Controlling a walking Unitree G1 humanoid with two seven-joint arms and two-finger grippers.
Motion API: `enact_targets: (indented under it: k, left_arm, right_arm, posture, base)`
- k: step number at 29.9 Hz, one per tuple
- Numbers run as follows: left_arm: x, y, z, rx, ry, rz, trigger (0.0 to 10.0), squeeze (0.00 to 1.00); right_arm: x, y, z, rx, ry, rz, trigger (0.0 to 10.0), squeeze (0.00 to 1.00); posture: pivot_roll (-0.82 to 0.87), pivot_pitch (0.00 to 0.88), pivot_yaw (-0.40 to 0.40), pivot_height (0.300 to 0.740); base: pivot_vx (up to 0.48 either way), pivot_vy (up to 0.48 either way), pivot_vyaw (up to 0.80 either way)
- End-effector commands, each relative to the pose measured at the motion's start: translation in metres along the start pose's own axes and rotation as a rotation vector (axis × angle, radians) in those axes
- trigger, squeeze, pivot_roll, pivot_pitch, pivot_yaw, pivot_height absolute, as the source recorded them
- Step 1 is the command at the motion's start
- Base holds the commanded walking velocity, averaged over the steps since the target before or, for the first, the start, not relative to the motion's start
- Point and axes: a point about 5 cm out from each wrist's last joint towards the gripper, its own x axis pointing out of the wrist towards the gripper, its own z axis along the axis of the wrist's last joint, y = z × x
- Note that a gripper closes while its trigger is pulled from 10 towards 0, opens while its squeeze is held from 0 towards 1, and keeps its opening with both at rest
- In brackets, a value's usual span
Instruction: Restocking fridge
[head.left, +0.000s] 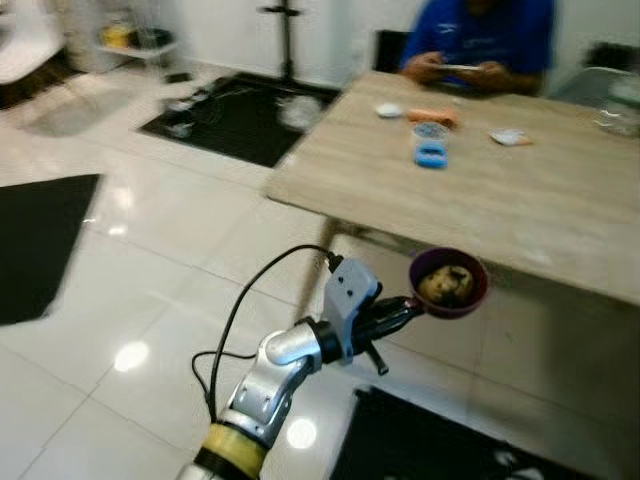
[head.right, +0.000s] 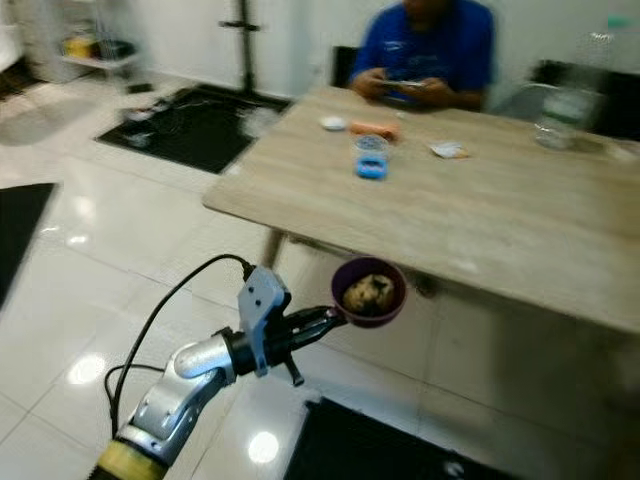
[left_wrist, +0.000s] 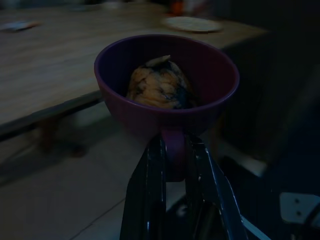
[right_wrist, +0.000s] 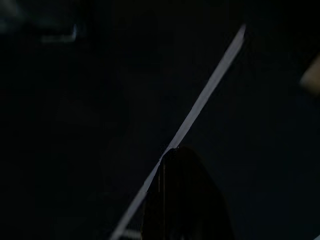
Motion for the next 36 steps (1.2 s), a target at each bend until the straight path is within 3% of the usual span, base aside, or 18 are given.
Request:
enact_targets:
  k: [1, 6, 8, 11, 36]
  left_arm:
    - [0.003, -0.005, 0.004, 0.027, -0.035, -0.021, 10.0, 0.00]
    - [0.004, -0.006, 0.003, 0.033, -0.038, -0.024, 10.0, 0.00]
    - [0.004, -0.007, 0.002, 0.046, -0.039, -0.023, 10.0, 0.00]
    - [0.003, -0.006, 0.001, 0.060, -0.041, -0.014, 10.0, 0.00]
    - [-0.011, 0.017, -0.009, 0.083, -0.017, 0.154, 10.0, 0.00]
  right_arm:
    - [0.000, -0.001, 0.013, -0.007, -0.038, -0.004, 10.0, 0.00]
    - [0.000, -0.002, 0.006, -0.010, -0.027, -0.008, 10.0, 0.00]
    - [-0.001, -0.006, -0.017, -0.012, 0.006, -0.016, 10.0, 0.00]
    - [-0.001, -0.007, -0.025, -0.013, 0.018, -0.018, 10.0, 0.00]
    - [-0.001, -0.009, -0.025, -0.007, 0.008, -0.027, 10.0, 0.00]
  posture:
    - [-0.03, 0.010, 0.024, 0.740]
    - [-0.03, 0.010, 0.023, 0.740]
    - [-0.03, 0.008, 0.022, 0.740]
    - [-0.03, 0.008, 0.022, 0.740]
    - [-0.03, 0.015, 0.020, 0.740]
  base:
    - [0.000, 0.000, -0.79]
    - [0.000, 0.000, -0.80]
    - [0.000, 0.000, -0.79]
    - [0.000, 0.000, -0.79]
    - [0.000, 0.000, -0.80]
